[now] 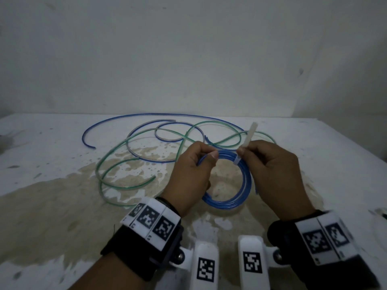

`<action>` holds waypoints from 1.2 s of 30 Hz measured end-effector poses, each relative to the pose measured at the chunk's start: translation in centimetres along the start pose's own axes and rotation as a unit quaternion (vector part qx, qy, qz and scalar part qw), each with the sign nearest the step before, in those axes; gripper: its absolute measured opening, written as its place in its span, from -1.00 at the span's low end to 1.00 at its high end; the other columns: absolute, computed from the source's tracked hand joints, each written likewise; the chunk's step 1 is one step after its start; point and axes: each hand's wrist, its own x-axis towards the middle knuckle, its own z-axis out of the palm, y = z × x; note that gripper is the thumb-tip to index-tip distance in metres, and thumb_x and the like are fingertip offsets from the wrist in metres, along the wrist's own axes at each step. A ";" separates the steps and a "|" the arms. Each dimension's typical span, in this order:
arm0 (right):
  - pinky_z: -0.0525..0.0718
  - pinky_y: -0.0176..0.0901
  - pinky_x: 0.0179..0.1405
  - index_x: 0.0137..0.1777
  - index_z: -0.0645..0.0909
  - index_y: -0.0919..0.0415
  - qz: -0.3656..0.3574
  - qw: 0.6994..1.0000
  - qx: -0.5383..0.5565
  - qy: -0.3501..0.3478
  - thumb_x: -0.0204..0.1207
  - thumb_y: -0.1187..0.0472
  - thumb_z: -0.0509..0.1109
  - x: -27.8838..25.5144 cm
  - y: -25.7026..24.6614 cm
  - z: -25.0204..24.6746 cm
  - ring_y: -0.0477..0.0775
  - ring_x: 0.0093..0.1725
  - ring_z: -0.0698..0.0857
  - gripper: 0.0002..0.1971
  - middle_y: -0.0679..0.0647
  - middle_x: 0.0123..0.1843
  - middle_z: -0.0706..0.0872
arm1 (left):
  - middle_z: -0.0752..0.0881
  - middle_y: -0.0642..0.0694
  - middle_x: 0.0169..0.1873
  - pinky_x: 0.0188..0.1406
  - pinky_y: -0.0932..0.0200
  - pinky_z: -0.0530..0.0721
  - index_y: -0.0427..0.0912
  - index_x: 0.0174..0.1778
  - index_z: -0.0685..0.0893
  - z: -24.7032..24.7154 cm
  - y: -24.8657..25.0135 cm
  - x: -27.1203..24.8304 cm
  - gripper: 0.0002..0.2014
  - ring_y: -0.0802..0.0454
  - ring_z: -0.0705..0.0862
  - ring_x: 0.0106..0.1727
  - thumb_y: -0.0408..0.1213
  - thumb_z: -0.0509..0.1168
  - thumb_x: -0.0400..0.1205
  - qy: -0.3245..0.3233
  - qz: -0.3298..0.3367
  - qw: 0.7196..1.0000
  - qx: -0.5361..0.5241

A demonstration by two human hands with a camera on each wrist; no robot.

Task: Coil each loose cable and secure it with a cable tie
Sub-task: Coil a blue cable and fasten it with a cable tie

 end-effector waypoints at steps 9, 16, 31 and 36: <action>0.53 -0.47 -0.34 -0.18 0.62 0.04 0.007 0.999 0.036 0.003 0.55 0.14 0.31 -0.1 -0.2 0.8 -0.20 -0.39 0.64 -0.90 -0.10 -0.32 0.68 | 0.32 0.10 -0.67 -0.61 0.23 0.30 -0.18 -0.12 0.48 1.5 0.0 -0.8 -0.85 0.14 0.23 -0.65 -0.26 0.13 0.75 -0.042 -0.036 0.998 -0.040; 0.73 0.15 -0.30 -0.15 0.60 0.07 0.003 0.999 0.040 0.011 0.60 0.19 0.30 -0.3 -0.2 1.0 0.00 -0.24 0.74 -0.89 0.04 -0.27 0.70 | 0.27 0.02 -0.63 -0.65 0.27 0.26 -0.20 -0.13 0.47 2.4 0.2 -1.2 -0.85 0.14 0.19 -0.64 -0.28 0.11 0.75 -0.003 -0.058 0.993 -0.101; 0.49 -0.52 -0.38 -0.26 0.58 0.19 0.017 0.998 0.024 -0.064 0.61 0.32 0.31 -0.3 -0.6 0.7 -0.10 -0.36 0.66 -0.80 0.00 -0.40 0.63 | 0.70 -0.10 -0.35 -0.05 -0.15 0.66 -0.24 -0.22 0.59 0.2 0.6 -0.3 -0.83 -0.07 0.66 -0.29 -0.34 0.20 0.67 -0.046 -0.063 0.996 0.047; 0.51 -0.52 -0.42 -0.27 0.58 0.06 0.015 0.994 0.067 -0.080 0.59 0.31 0.33 -0.4 -0.8 0.8 -0.20 -0.37 0.68 -0.78 -0.09 -0.33 0.66 | 0.62 -0.05 -0.39 -0.62 0.23 0.44 -0.08 0.06 0.56 1.0 1.0 -0.9 -0.90 0.13 0.41 -0.61 -0.17 0.21 0.70 -0.081 -0.030 0.996 0.012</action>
